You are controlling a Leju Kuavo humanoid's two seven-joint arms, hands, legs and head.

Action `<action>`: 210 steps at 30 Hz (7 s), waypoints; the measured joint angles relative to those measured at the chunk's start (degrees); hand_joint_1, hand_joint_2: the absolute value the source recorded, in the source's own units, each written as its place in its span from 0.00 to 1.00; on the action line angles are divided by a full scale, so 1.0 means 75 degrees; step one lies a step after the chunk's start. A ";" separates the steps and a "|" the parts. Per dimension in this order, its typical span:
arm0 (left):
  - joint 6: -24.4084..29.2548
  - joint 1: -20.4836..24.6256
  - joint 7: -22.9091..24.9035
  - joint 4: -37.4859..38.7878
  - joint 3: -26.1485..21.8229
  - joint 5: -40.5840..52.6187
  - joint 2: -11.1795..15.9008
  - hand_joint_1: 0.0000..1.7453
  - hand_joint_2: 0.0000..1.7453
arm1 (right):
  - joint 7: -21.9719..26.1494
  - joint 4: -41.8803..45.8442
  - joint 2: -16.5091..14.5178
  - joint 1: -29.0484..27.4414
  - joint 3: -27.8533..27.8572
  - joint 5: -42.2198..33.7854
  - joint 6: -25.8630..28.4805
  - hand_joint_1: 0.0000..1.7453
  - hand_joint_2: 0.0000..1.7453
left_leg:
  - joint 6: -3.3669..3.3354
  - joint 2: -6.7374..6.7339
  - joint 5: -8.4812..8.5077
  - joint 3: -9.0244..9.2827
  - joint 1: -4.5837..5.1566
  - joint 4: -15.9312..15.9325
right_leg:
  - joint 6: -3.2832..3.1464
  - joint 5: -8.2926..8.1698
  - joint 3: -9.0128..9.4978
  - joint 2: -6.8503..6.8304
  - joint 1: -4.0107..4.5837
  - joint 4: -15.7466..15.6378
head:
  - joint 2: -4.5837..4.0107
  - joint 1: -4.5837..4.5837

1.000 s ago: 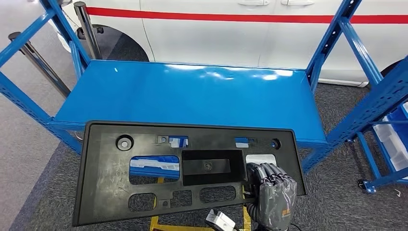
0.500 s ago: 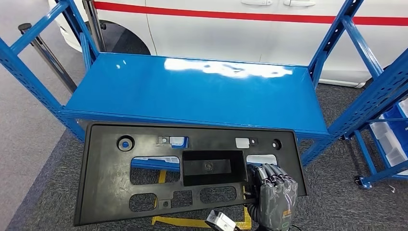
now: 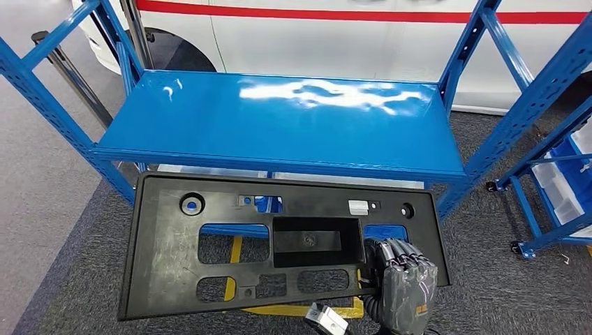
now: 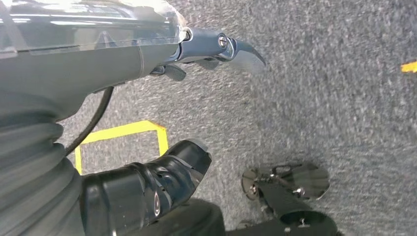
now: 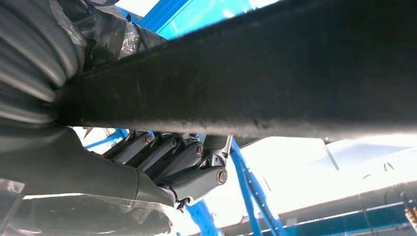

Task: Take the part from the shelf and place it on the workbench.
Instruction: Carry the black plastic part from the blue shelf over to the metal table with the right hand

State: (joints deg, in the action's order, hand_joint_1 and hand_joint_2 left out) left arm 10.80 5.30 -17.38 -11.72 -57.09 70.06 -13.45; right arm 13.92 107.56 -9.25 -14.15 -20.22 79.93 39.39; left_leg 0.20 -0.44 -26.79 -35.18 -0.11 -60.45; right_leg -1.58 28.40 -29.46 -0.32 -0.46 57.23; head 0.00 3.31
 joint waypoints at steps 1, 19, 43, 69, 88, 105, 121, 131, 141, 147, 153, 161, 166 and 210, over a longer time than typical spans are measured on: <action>0.0000 -0.0003 0.0000 0.0000 0.0000 0.0001 0.0000 0.00 1.00 | 0.0033 0.0000 -0.0030 -0.0004 0.0016 -0.0009 0.0000 1.00 1.00 | 0.0036 0.0009 -0.0320 -0.0132 -0.0021 -0.0357 | -0.0038 -0.0065 -0.0065 -0.0014 -0.0012 -0.0014 | 0.0000 -0.0008; 0.0015 0.0006 -0.0009 0.0000 0.0000 0.0041 -0.0001 0.00 1.00 | 0.0160 -0.0020 -0.0160 -0.0050 0.0177 -0.0130 0.0000 1.00 1.00 | -0.0294 -0.0030 0.0016 0.0583 -0.0085 0.0489 | 0.0385 0.0868 -0.1305 0.0019 -0.0043 0.2101 | 0.0000 -0.0003; 0.0020 -0.0017 -0.0025 0.0000 -0.0034 0.0039 0.0019 0.00 1.00 | 0.1128 -0.0217 -0.0416 -0.0256 0.0501 -0.1534 0.0000 1.00 1.00 | -0.0049 0.0196 -0.0367 0.1022 -0.0017 0.0468 | 0.0155 -0.0437 -0.0697 0.0102 0.0008 0.0287 | 0.0000 -0.0026; 0.0042 -0.0048 -0.0020 0.0000 -0.0165 0.0022 -0.0001 0.00 1.00 | 0.1535 -0.0302 -0.0602 -0.0485 0.0921 -0.1928 0.0019 1.00 1.00 | 0.0071 0.0105 -0.0618 0.0136 -0.0088 -0.0962 | -0.0074 -0.0234 -0.0520 0.0497 0.0021 0.0262 | 0.0000 -0.0007; 0.0116 -0.0029 0.0000 0.0000 -0.0204 0.0034 -0.0010 0.00 1.00 | 0.2350 0.0479 -0.1286 -0.0837 0.2673 -0.2784 0.0036 1.00 1.00 | -0.0061 -0.0712 -0.0232 0.0774 -0.0053 0.0429 | 0.0255 -0.0120 -0.0481 -0.0412 0.0039 0.0281 | 0.0000 0.0025; 0.0137 -0.0046 0.0002 0.0000 -0.0246 0.0051 0.0010 0.00 1.00 | 0.2335 0.0833 -0.1401 -0.0951 0.3093 -0.3224 0.0052 1.00 1.00 | -0.0115 0.0637 -0.0253 0.0682 -0.0059 0.0350 | 0.0177 -0.0343 -0.0745 0.1063 -0.0009 0.0325 | 0.0000 0.0015; 0.0154 -0.0031 -0.0015 0.0000 -0.0258 0.0051 0.0001 0.00 1.00 | 0.2419 0.1069 -0.1405 -0.1061 0.3275 -0.3657 0.0075 1.00 1.00 | -0.0022 -0.0787 -0.0312 0.0859 -0.0018 0.0456 | 0.0178 -0.0187 -0.0523 -0.0351 0.0024 0.0200 | 0.0000 0.0068; 0.0154 -0.0087 -0.0012 0.0000 -0.0349 0.0042 0.0001 0.00 1.00 | 0.2441 0.1145 -0.1417 -0.1084 0.3393 -0.3848 0.0090 1.00 1.00 | 0.0151 0.0221 -0.0634 0.0317 -0.0166 -0.0727 | 0.0055 -0.0238 -0.0554 0.0591 -0.0066 0.0245 | 0.0000 0.0066; 0.0160 -0.0088 -0.0012 0.0000 -0.0388 -0.0015 -0.0001 0.00 1.00 | 0.2493 0.1211 -0.1427 -0.1180 0.3547 -0.4212 0.0093 1.00 1.00 | -0.0192 0.0093 -0.0284 0.0666 -0.0134 0.0315 | 0.0409 0.0499 -0.1474 0.0196 -0.0051 0.1839 | 0.0000 0.0086; 0.0177 -0.0085 -0.0012 0.0000 -0.0391 0.0015 -0.0001 0.00 1.00 | 0.2546 0.1214 -0.1427 -0.1264 0.3584 -0.4367 0.0093 1.00 1.00 | -0.0182 -0.0509 -0.0351 0.0720 -0.0044 0.0310 | 0.0267 -0.0006 -0.0829 -0.0298 0.0032 0.0868 | 0.0000 0.0085; 0.0209 -0.0064 -0.0009 0.0000 -0.0388 0.0120 -0.0001 0.00 1.00 | 0.2611 0.1332 -0.1432 -0.1485 0.3702 -0.4626 0.0097 1.00 1.00 | 0.0013 -0.0601 -0.0539 0.0789 -0.0023 0.0229 | 0.0032 -0.0153 -0.0514 -0.0217 0.0090 0.0186 | 0.0000 0.0079; 0.0273 -0.0118 0.0022 0.0000 -0.0385 0.0173 -0.0001 0.00 1.00 | 0.2690 0.1361 -0.1443 -0.1605 0.3846 -0.4776 0.0105 1.00 1.00 | 0.0062 0.0109 -0.0715 0.0170 -0.0070 -0.0894 | -0.0042 -0.0168 -0.0492 0.0561 0.0048 0.0224 | 0.0000 0.0069; 0.0286 -0.0092 0.0031 0.0000 -0.0385 0.0183 0.0001 0.00 1.00 | 0.2708 0.1361 -0.1445 -0.1612 0.3897 -0.4776 0.0105 1.00 1.00 | -0.0066 0.0506 -0.0330 0.0653 -0.0070 0.0286 | 0.0155 -0.0176 -0.0618 0.0960 0.0018 0.0316 | 0.0000 0.0071; -0.0158 -0.0115 0.0276 -0.0002 -0.0332 0.0333 0.0139 0.00 1.00 | 0.2592 0.0906 -0.1448 -0.1232 0.3928 -0.4443 0.0100 1.00 1.00 | -0.0147 -0.0649 -0.0321 0.0759 -0.0031 0.0436 | 0.0324 -0.0088 -0.0455 -0.0464 0.0028 0.0259 | 0.0000 0.0092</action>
State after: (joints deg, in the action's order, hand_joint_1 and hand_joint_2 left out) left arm 9.61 4.44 -15.30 -11.73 -59.58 72.56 -12.41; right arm 33.36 114.35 -20.11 -23.38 9.24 46.60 40.13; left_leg -0.90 -5.30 -29.20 -29.49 -0.34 -57.19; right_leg 0.85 27.74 -32.87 -3.81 -0.25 59.18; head 0.00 4.00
